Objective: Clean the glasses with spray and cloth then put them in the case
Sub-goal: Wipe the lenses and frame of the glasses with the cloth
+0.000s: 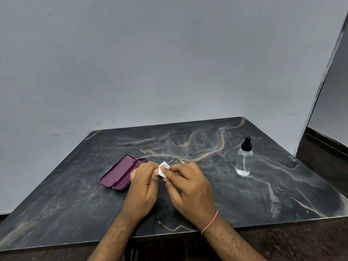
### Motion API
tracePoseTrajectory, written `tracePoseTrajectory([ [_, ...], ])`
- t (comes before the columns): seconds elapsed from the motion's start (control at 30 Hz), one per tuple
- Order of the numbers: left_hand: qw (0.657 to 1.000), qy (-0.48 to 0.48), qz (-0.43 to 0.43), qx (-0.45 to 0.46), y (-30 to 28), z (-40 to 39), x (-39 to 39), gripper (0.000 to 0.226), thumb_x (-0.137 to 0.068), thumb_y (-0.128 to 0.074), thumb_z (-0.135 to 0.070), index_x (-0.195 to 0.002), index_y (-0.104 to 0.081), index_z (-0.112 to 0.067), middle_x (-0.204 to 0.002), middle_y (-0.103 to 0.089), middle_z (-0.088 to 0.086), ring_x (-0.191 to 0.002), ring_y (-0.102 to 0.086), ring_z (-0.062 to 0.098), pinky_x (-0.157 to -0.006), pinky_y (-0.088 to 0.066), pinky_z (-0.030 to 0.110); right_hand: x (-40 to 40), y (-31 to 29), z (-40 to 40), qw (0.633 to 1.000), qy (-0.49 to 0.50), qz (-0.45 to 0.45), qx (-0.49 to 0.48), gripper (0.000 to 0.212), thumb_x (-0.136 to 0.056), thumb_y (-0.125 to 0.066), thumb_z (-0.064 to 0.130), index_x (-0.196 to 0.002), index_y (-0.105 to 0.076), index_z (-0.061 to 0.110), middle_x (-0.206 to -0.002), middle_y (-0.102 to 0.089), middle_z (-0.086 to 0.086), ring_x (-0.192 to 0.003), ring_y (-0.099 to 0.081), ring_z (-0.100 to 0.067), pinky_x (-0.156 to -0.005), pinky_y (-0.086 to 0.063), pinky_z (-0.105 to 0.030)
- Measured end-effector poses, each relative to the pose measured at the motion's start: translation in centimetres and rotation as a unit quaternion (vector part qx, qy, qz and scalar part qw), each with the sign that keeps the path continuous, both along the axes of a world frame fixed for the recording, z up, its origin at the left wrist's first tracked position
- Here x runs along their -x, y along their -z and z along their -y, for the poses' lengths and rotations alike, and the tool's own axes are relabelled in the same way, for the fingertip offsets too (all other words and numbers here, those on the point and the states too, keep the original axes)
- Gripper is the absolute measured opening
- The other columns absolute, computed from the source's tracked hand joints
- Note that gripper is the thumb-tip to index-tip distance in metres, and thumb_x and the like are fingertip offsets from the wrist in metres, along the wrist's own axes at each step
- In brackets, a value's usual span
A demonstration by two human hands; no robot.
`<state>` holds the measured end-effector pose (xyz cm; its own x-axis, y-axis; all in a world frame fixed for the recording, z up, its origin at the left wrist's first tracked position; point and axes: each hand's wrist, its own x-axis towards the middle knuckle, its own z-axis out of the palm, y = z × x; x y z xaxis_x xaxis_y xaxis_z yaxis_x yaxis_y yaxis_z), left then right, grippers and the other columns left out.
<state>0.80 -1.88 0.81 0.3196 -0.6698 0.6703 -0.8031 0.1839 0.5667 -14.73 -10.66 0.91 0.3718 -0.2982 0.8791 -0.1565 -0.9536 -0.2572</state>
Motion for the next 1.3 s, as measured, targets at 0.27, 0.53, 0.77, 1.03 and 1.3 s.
tracePoseTrajectory([
  [0.27, 0.998, -0.01, -0.038, 0.046, -0.2, 0.2, -0.1, 0.032, -0.114, -0.041, -0.035, -0.09, -0.059, -0.023, -0.082, -0.057, -0.008, -0.078, -0.056, 0.02, -0.071, -0.047, 0.05, -0.1, 0.2, 0.5, 0.999, 0.017, 0.005, -0.035, 0.028, -0.098, -0.073, 0.023, -0.126, -0.079, 0.025, -0.107, -0.072, 0.013, -0.091, -0.058, -0.017, -0.075, -0.056, -0.037],
  [0.53, 0.997, -0.027, -0.057, 0.053, -0.2, 0.3, -0.3, 0.031, -0.113, -0.041, -0.036, -0.09, -0.059, -0.027, -0.082, -0.058, -0.009, -0.078, -0.057, 0.018, -0.071, -0.047, 0.048, 0.6, -0.4, 1.0, 0.989, -0.049, 0.093, -0.103, 0.024, -0.099, -0.075, 0.019, -0.123, -0.081, 0.023, -0.103, -0.072, 0.011, -0.091, -0.063, -0.017, -0.077, -0.054, -0.034],
  [0.77, 0.998, -0.034, -0.035, 0.036, -0.1, 0.4, -0.4, 0.03, -0.112, -0.043, -0.034, -0.086, -0.057, -0.029, -0.082, -0.058, -0.007, -0.08, -0.058, 0.02, -0.074, -0.048, 0.057, 2.4, -1.5, 4.8, 0.945, 0.004, 0.179, -0.274, 0.023, -0.101, -0.072, 0.024, -0.117, -0.076, 0.04, -0.1, -0.07, 0.017, -0.086, -0.066, -0.012, -0.069, -0.052, -0.032],
  [1.03, 0.999, -0.03, 0.01, 0.002, -0.5, -0.2, 0.6, 0.024, -0.108, -0.045, -0.036, -0.09, -0.061, -0.036, -0.089, -0.064, -0.014, -0.091, -0.063, 0.014, -0.085, -0.048, 0.058, 2.4, -0.8, 6.3, 0.973, 0.058, 0.083, -0.209, 0.026, -0.099, -0.075, 0.018, -0.121, -0.08, 0.032, -0.097, -0.068, 0.019, -0.093, -0.064, -0.013, -0.081, -0.053, -0.029],
  [1.3, 0.999, -0.013, 0.029, -0.004, -0.2, -0.1, 0.4, 0.023, -0.109, -0.046, -0.034, -0.09, -0.058, -0.04, -0.089, -0.064, -0.015, -0.093, -0.063, 0.014, -0.084, -0.05, 0.058, 2.4, -0.5, 5.8, 0.981, 0.064, 0.035, -0.18, 0.029, -0.098, -0.077, 0.019, -0.124, -0.08, 0.03, -0.096, -0.066, 0.019, -0.088, -0.058, -0.012, -0.076, -0.041, -0.01],
])
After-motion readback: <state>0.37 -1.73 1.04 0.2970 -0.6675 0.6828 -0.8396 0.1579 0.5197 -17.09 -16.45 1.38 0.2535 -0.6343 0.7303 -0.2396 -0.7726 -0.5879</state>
